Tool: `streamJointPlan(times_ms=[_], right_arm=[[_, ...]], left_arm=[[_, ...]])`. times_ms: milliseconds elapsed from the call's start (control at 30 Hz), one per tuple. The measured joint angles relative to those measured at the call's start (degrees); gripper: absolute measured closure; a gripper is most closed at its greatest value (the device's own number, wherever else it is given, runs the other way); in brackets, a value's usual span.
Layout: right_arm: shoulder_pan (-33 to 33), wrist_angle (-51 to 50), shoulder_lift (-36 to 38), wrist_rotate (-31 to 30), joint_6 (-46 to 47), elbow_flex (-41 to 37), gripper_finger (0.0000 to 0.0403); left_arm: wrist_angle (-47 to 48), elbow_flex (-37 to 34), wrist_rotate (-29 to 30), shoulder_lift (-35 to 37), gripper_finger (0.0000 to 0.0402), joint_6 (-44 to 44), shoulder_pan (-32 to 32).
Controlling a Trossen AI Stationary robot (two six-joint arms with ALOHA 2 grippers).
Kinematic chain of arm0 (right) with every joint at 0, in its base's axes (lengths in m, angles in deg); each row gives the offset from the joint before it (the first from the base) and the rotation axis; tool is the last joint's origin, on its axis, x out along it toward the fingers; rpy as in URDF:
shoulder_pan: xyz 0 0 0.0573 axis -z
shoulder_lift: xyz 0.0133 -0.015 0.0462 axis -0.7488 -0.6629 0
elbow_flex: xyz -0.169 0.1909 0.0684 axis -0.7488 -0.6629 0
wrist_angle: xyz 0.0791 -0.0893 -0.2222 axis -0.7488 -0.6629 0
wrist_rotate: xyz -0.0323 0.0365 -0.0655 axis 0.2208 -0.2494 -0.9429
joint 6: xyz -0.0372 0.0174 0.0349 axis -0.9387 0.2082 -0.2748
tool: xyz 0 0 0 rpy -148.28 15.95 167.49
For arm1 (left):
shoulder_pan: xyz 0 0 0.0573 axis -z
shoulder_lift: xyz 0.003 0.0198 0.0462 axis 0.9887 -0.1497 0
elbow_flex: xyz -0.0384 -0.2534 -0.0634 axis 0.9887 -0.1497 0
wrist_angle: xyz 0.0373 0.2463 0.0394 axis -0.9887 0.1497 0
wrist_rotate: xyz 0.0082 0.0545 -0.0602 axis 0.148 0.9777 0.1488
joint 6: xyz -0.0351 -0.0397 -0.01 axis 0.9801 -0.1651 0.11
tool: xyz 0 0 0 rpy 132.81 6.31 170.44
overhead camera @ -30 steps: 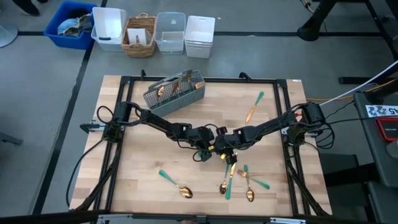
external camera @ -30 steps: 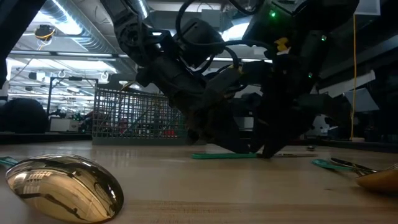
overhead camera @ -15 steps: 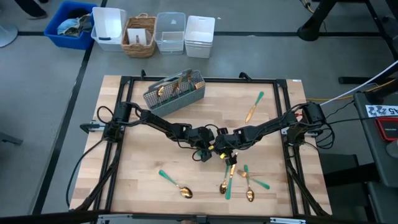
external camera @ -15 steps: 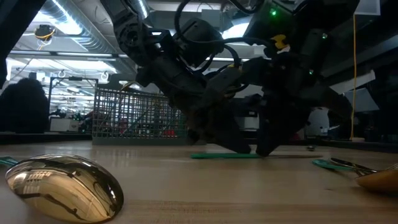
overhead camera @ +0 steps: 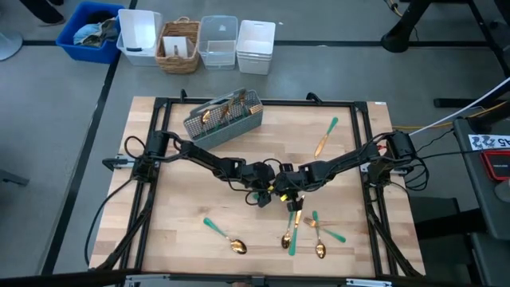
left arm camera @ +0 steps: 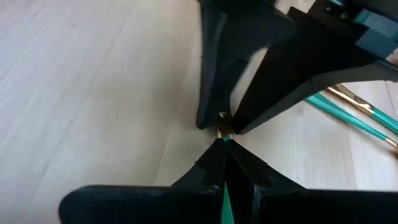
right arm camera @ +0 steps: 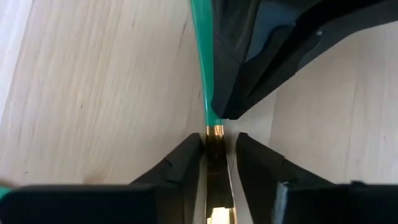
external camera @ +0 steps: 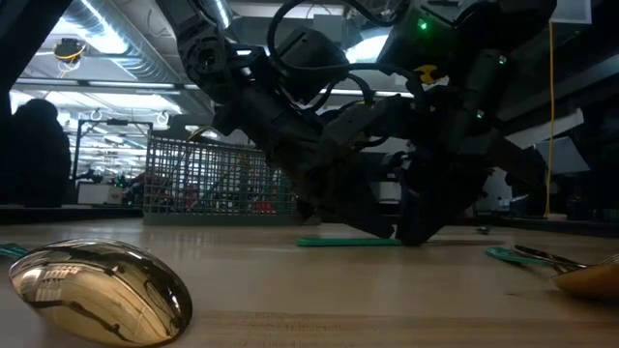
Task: Sort silverware
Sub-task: Put the knife into the middle left section of the silverware holder
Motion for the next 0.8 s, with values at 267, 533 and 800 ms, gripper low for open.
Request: streamJointPlan(times_ms=[267, 533, 800], right_arm=[[0.0, 0.0, 0.0, -0.3, -0.6, 0.0, 0.0293], [0.0, -1.5, 0.0, 1.4, -0.4, 0.0, 0.0345], [0.0, -2.8, 0.0, 4.7, 0.7, 0.0, 0.0375]], left_arm=[[0.4, 0.0, 2.5, 0.1, 0.0401, -5.3, 1.8], [2.2, 0.1, 5.5, 1.4, 0.0401, -7.6, 2.4], [9.0, 0.2, 5.6, 5.6, 0.0401, -9.4, 2.9]])
